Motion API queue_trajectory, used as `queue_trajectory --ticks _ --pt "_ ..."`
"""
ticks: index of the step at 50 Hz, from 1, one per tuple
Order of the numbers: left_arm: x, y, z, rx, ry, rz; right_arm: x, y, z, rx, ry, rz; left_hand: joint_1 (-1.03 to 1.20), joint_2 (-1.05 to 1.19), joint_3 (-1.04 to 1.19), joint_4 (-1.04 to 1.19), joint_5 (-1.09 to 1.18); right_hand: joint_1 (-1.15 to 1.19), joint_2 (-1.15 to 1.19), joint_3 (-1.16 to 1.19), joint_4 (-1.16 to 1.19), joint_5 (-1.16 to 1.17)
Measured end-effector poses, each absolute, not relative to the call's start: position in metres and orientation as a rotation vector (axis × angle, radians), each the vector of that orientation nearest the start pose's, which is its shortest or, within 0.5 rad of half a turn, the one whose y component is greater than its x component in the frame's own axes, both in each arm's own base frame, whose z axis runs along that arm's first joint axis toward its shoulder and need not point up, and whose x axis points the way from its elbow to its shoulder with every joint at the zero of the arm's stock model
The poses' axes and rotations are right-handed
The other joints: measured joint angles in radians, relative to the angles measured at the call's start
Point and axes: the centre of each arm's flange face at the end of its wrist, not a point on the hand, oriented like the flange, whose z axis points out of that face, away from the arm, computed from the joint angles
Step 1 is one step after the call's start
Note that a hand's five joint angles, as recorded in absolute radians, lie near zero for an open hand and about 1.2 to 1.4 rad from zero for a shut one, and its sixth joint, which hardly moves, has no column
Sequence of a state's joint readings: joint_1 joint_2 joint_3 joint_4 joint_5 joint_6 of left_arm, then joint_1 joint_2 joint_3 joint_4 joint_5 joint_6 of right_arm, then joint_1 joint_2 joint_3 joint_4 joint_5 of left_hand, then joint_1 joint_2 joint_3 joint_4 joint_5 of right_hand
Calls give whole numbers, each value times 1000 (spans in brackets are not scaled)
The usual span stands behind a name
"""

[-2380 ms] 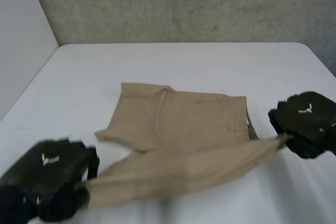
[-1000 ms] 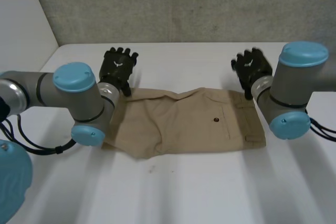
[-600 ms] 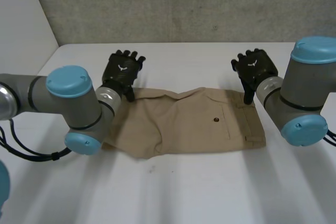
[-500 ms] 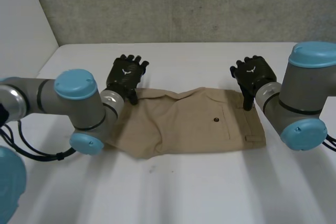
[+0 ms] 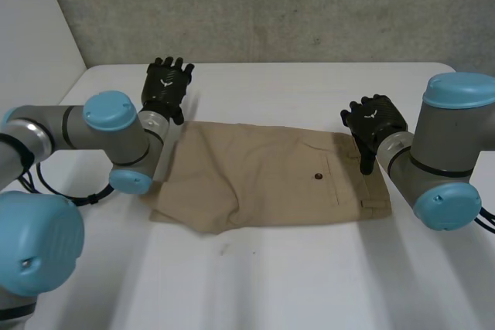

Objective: Fold the shorts.

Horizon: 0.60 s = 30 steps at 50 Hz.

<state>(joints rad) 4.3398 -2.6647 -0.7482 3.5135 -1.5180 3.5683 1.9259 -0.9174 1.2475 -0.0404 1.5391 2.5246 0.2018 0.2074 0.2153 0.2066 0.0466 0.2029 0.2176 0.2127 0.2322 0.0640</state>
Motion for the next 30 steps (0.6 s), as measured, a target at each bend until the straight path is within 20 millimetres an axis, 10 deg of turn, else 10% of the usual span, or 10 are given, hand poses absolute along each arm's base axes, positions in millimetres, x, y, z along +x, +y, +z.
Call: queue_trajectory --ticks 14,30 --pt "-310 -350 162 994 2063 -2212 256 -314 181 -1239 2339 -1909 -3 -2 -1 -2 0 16 43 47 26 32" --pt "-276 -275 181 1009 2185 -2114 224 -275 143 -1210 2518 -1585 -3 -2 -1 -2 0 174 210 219 203 180"
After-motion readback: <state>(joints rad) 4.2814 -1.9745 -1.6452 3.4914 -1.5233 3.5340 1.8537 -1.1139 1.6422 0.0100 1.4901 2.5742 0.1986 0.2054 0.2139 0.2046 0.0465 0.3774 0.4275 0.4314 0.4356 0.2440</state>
